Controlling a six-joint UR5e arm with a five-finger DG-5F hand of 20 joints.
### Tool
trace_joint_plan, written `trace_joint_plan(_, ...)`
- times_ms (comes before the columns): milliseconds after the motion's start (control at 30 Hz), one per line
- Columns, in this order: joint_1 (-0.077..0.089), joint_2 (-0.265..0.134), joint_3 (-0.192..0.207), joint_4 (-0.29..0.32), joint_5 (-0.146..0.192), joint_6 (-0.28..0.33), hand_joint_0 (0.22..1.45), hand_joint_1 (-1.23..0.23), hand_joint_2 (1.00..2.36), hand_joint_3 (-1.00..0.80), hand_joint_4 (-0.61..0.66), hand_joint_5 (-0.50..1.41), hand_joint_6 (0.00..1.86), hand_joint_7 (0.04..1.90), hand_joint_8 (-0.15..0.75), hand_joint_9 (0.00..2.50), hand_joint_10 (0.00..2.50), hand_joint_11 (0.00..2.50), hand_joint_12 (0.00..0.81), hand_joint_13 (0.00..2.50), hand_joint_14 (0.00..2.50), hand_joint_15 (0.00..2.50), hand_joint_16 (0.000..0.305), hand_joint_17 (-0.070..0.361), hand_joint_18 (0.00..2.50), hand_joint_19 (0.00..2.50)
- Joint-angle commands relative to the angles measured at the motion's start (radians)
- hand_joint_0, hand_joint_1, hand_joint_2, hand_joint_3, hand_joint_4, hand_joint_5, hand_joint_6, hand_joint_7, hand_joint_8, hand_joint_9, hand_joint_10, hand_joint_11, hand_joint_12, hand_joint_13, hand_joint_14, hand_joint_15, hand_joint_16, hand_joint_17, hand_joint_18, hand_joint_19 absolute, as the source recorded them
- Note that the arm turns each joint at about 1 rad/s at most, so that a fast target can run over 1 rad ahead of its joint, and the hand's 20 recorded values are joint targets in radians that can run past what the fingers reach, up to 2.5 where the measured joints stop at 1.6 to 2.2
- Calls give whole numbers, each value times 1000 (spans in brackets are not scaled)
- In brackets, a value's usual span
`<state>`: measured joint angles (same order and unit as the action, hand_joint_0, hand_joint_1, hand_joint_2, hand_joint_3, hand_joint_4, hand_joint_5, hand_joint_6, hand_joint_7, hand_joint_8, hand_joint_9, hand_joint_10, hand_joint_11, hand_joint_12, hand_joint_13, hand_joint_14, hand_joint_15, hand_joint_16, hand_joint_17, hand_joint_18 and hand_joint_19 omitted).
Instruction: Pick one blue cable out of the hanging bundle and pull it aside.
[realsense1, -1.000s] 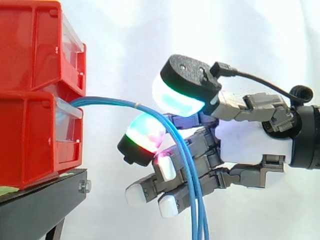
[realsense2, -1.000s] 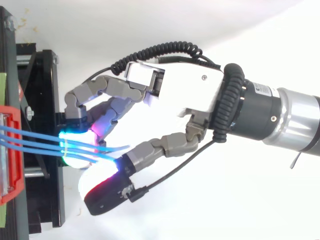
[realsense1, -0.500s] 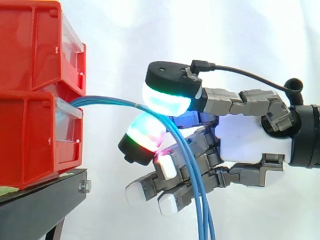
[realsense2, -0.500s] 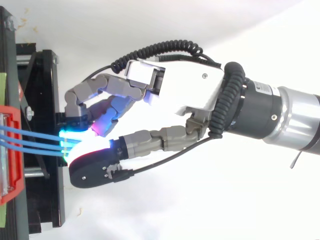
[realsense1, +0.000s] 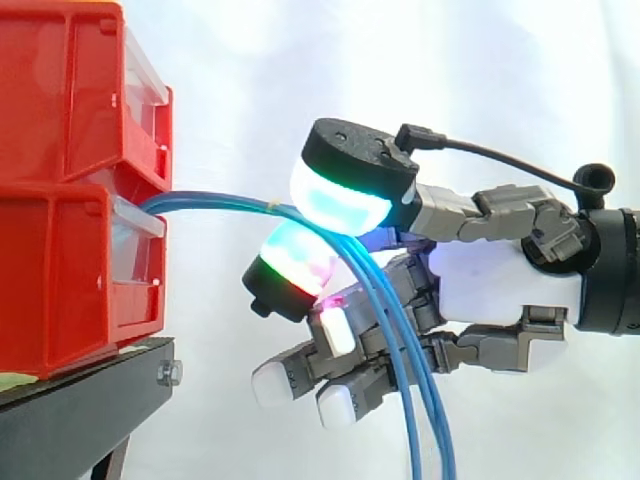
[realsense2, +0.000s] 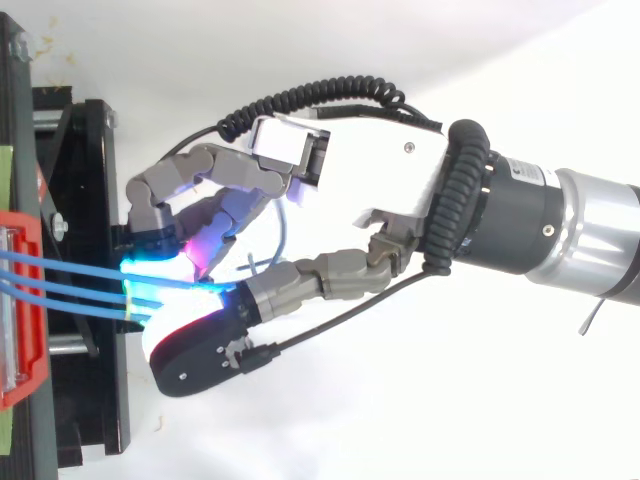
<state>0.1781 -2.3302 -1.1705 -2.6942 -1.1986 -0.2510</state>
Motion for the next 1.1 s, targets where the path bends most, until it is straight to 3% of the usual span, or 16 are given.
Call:
trace_joint_plan(0, 0, 0, 0, -3, -4, -1, 769, -898, 1000, -500, 22, -146, 936, 1548, 289, 1069, 20, 784, 326, 795, 14, 357, 46, 103, 870, 391)
trace_joint_plan(100, -2, 11, 0, -13, -9, -1, 727, -918, 1000, -500, 14, -140, 941, 1484, 274, 1081, 20, 795, 321, 810, 17, 390, 45, 101, 874, 408)
trace_joint_plan(200, -3, 15, 0, -32, -10, -1, 650, -948, 1000, -500, 20, -133, 944, 1299, 268, 1098, 21, 805, 317, 838, 17, 417, 44, 99, 880, 434)
trace_joint_plan(333, -5, 19, 0, -47, -10, -1, 544, -927, 1000, -500, 94, -124, 934, 1169, 287, 1114, 20, 792, 330, 853, 17, 425, 46, 104, 895, 439)
trace_joint_plan(600, -6, 19, 0, -61, -26, -1, 424, -832, 1000, -500, 155, -124, 918, 1167, 329, 1136, 16, 783, 375, 879, 17, 430, 55, 125, 948, 437)
trace_joint_plan(667, -6, 19, 0, -61, -26, -1, 393, -745, 1000, -500, 158, -124, 917, 1148, 343, 1143, 13, 773, 395, 884, 14, 428, 60, 135, 963, 434)
trace_joint_plan(800, -6, 19, 2, -61, -26, -1, 416, -647, 1000, -500, 162, -126, 914, 1164, 344, 1139, 17, 777, 391, 868, 16, 429, 59, 134, 937, 460)
trace_joint_plan(867, -8, 19, 2, -61, -26, -1, 500, -561, 1000, -500, 160, -132, 907, 1212, 319, 1117, 19, 777, 361, 839, 16, 453, 53, 119, 871, 503)
trace_joint_plan(1067, -9, 19, 6, -61, -26, -1, 556, -607, 1013, -340, 154, -138, 906, 1234, 308, 1109, 20, 788, 350, 824, 18, 465, 50, 113, 834, 522)
